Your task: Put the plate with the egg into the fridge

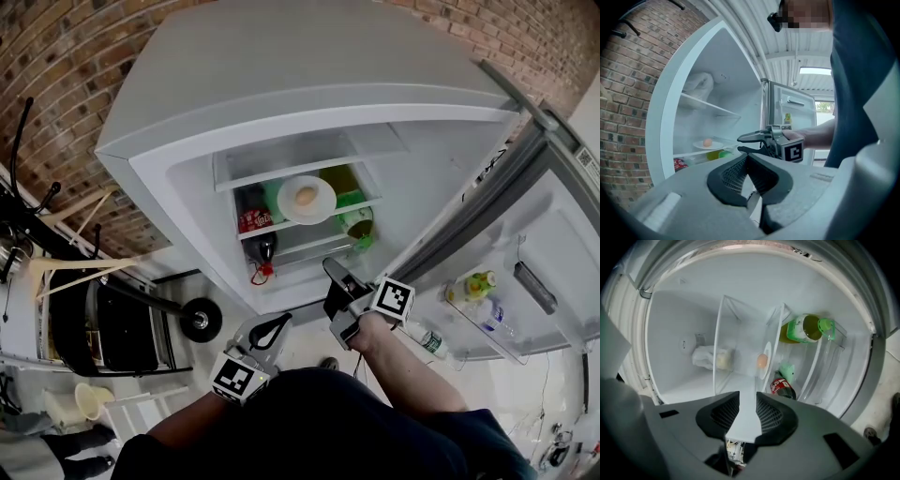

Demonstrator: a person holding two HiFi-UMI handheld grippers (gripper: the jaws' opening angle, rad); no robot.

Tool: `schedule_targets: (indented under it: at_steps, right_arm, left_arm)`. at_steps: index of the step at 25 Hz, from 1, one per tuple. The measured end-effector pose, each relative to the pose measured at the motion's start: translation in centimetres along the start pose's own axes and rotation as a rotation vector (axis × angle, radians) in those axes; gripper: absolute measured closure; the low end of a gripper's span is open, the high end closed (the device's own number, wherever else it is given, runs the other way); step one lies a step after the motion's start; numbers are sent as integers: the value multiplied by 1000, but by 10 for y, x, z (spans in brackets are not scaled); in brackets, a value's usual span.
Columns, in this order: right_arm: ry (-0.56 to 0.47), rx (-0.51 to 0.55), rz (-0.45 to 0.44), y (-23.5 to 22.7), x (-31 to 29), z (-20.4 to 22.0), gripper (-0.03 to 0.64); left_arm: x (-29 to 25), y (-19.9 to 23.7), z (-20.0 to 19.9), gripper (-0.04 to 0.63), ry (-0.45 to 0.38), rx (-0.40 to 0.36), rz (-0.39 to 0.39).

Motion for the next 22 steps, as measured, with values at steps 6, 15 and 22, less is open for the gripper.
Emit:
schedule_targets:
  at_steps: [6, 15, 22]
  right_arm:
    - [36, 83, -2, 8, 30, 15, 553]
    - [108, 160, -63, 18, 48, 34, 599]
    - [245, 554, -66, 40, 48, 49, 606]
  left_arm:
    - [-1, -4, -5, 591, 3, -25, 31]
    - [-3, -8, -10, 591, 3, -58, 56]
    - [-4, -9, -11, 591, 0, -65, 63]
Point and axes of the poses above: the fingertips, and each gripper's own axes: x backward along the fingers, y to its left, z out of its underside, the point moved 9 cm from there along x, backward along the fingers, and after that the axes turned 6 degrees about -z, right-handed, at the moved point
